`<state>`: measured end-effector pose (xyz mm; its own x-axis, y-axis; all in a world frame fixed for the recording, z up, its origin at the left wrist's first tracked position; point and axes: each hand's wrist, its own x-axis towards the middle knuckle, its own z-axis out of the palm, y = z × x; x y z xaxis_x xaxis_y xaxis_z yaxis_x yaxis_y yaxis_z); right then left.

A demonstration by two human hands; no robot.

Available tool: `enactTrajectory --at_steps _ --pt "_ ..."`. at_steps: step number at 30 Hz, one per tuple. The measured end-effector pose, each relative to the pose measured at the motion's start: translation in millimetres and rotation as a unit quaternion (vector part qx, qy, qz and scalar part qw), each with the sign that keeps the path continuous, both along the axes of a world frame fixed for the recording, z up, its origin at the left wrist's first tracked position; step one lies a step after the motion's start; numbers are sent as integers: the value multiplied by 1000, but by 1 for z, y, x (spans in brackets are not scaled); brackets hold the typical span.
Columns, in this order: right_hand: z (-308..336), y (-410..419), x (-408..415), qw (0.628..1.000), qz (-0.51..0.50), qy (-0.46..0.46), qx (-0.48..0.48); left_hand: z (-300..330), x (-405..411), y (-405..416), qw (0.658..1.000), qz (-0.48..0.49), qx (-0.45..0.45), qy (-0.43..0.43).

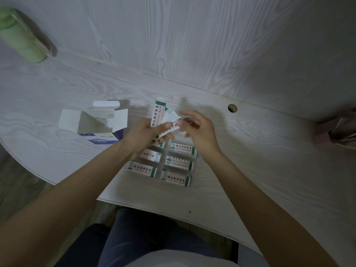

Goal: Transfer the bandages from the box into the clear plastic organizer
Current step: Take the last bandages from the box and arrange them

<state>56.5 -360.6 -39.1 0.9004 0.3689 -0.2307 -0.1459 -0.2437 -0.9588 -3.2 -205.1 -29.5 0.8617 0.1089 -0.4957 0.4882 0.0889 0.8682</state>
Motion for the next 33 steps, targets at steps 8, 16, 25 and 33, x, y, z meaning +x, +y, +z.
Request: enactTrajectory --at_steps 8,16,25,33 --pt "-4 -7 6 999 -40 23 -18 1 2 -2 998 40 -51 9" --pt "-38 -28 -4 983 -45 -13 -177 -6 2 6 994 95 10 -50" --pt "-48 -21 -18 869 99 -195 -443 -10 1 5 995 92 12 -43" --pt "-52 -17 -18 860 138 -191 -452 -8 0 2 995 91 14 -38"
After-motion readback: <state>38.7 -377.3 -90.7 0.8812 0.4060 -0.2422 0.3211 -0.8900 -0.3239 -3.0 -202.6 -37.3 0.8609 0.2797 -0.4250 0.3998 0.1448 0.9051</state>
